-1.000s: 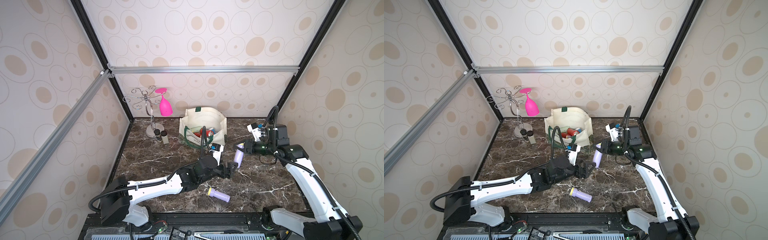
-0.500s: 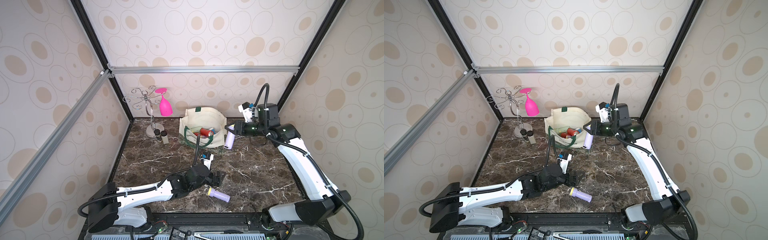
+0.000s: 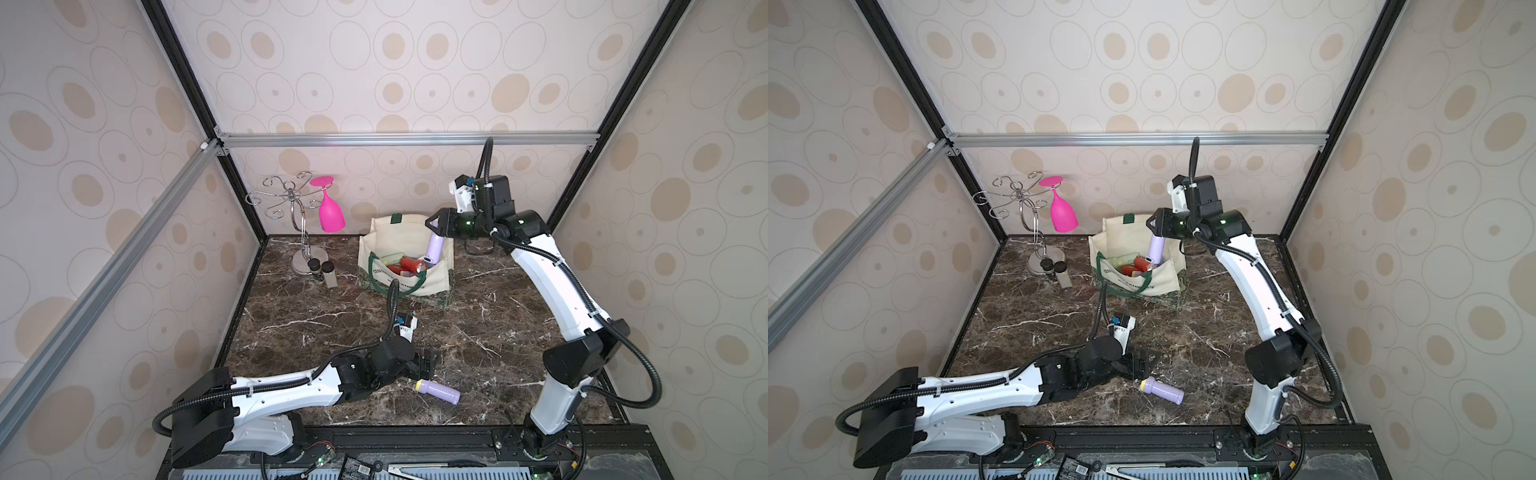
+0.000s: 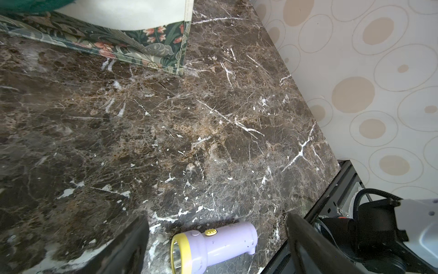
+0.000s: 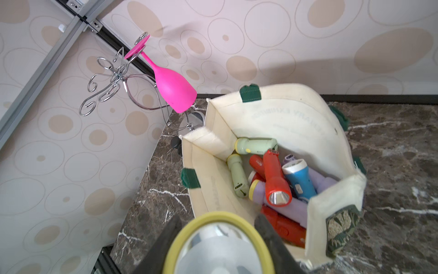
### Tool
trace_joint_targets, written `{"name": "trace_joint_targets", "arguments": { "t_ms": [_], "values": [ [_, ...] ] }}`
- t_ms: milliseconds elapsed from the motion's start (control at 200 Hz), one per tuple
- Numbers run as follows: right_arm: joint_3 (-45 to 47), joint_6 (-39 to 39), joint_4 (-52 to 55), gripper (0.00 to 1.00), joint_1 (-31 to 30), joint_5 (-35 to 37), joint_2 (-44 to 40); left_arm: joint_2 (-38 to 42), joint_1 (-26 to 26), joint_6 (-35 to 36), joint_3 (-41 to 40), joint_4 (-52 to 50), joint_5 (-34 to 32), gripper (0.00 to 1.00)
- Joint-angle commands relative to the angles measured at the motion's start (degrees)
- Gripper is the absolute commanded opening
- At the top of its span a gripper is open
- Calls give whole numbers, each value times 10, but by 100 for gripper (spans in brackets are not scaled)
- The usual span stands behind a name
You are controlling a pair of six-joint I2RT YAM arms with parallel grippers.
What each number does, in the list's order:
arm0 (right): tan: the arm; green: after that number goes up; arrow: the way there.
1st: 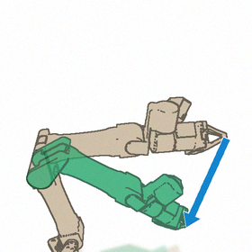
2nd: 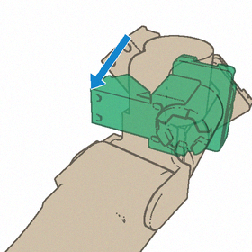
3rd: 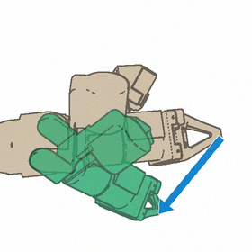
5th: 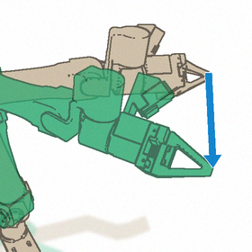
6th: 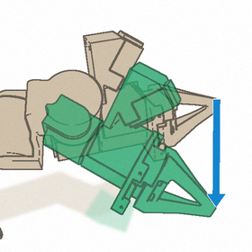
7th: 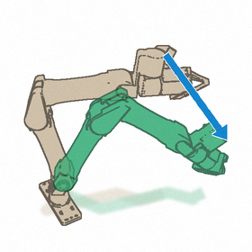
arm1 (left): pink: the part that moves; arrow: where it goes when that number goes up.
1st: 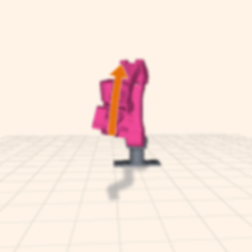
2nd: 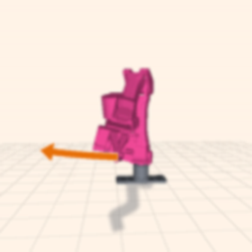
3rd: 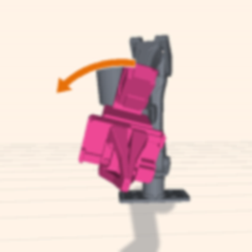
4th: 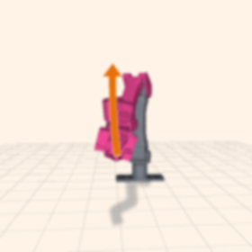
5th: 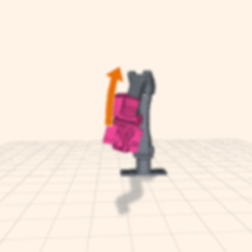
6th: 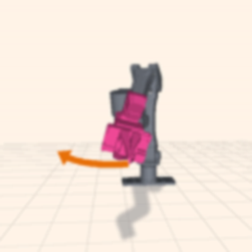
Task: Put the flashlights into the tote bags
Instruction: Place the flashlight in the canvas bag.
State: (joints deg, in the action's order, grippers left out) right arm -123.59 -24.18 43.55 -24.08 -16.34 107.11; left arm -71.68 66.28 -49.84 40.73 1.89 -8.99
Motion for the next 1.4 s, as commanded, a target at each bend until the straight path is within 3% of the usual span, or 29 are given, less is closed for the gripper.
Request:
{"name": "trace_joint_targets", "arguments": {
  "t_ms": [0, 220, 900, 1020, 1396],
  "values": [
    [-56, 9, 22, 0, -9, 35, 45, 13, 3, -12, -5, -7, -10, 90],
    [-158, 19, 56, 0, -21, 85, 139, 2, 3, -16, -5, -5, -1, 90],
    [-169, 98, 65, 1, -43, 136, 224, -23, 2, -18, 5, -12, 3, 90],
    [-180, 99, 72, 13, -44, 132, 231, -20, 2, -17, 7, -17, -1, 90],
    [-193, 116, 78, 70, -54, 163, 203, -20, -4, -9, 11, -16, -6, 90]
  ]
}}
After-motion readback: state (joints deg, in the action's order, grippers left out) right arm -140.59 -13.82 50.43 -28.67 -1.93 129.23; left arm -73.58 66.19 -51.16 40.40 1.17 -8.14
